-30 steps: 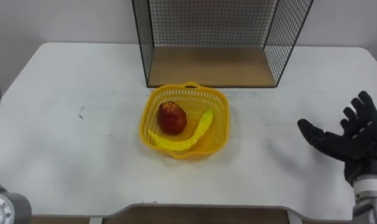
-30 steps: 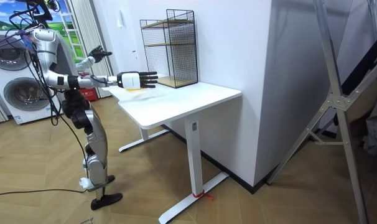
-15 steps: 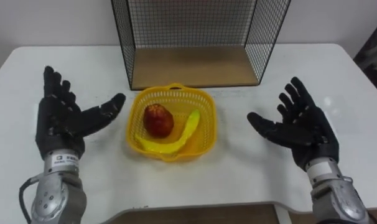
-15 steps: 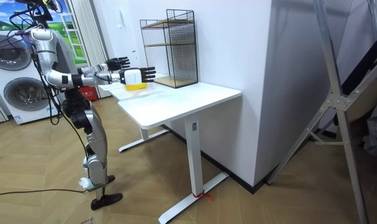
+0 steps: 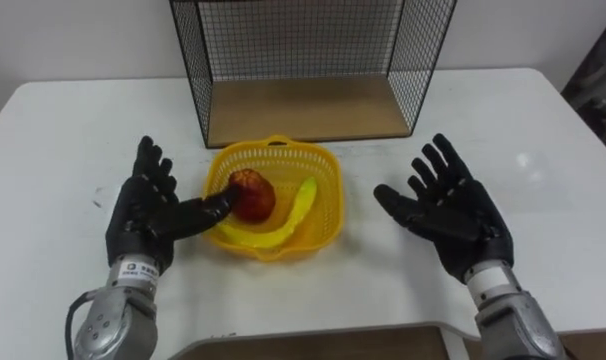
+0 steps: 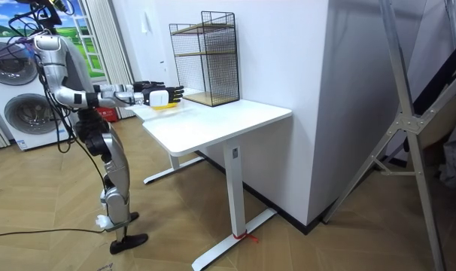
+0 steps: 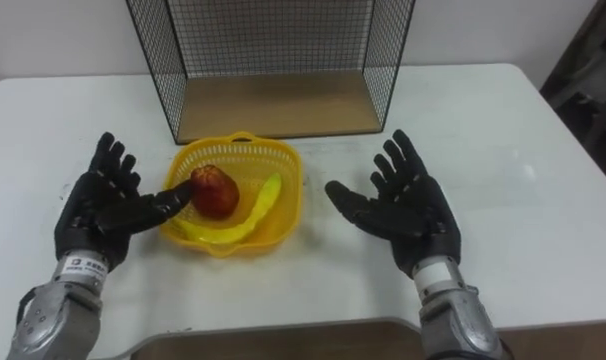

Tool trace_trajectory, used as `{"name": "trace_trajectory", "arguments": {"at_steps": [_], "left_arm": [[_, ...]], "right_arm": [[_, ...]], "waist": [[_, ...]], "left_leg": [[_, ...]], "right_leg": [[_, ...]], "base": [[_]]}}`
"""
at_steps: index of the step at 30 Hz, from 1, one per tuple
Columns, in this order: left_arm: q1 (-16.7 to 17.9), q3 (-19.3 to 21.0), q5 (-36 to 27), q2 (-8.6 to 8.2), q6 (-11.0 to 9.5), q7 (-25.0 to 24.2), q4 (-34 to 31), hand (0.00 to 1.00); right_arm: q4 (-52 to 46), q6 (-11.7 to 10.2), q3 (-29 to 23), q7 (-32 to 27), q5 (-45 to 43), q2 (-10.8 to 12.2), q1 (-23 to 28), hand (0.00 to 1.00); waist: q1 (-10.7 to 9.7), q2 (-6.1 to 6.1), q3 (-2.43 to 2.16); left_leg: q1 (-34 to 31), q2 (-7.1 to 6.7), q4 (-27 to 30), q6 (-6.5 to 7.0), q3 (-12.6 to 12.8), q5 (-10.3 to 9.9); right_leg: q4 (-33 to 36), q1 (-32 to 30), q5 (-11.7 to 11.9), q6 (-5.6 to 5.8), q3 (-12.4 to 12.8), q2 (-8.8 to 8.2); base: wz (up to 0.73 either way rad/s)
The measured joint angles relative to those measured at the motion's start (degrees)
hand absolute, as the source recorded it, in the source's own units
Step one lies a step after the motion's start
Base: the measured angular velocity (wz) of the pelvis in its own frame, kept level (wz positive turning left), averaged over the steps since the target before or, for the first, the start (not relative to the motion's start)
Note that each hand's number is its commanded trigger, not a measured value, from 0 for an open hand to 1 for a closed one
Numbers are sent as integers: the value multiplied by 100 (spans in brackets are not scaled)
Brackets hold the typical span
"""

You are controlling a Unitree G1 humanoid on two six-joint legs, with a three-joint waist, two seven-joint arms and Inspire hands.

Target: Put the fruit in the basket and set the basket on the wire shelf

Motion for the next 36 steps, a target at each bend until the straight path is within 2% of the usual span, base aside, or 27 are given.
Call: {"name": "trace_trajectory", "arguments": {"at_steps": [11, 19, 28, 32, 36], "left_arm": [[2, -111, -128, -50, 17, -152, 82, 0], [-5, -414, -136, -56, 18, -210, 462, 0], [-10, -460, -220, -70, 18, -254, 537, 0], [-10, -520, -641, -68, 17, -334, 537, 0], [-10, -630, -714, -62, 18, -427, 539, 0]], "right_arm": [[241, 0, 301, 365, 640, 32, -7, 0], [481, 0, 568, 445, 641, 56, -115, 0], [479, 0, 781, 446, 628, 62, -209, 0], [478, 0, 808, 434, 641, 54, -255, 0], [479, 0, 833, 429, 642, 52, -348, 0]], "waist": [[15, 27, -9], [15, 81, -13], [0, 75, -15], [5, 69, -16], [3, 56, -13]], "left_leg": [[39, 36, -17, -12, 25, -5], [33, 27, -27, -12, 27, -5], [-39, 39, -5, -12, 101, -5], [-61, 38, 0, -11, 139, -4], [-58, 36, 2, -11, 150, -4]], "right_leg": [[0, 48, 22, -31, 10, 37], [4, 8, 23, -30, 14, 37], [24, -90, 23, -30, 72, 34], [59, -141, 25, -30, 91, 25], [71, -147, 25, -29, 98, 25]], "base": [[-1], [0], [-3], [-4], [-1]]}}
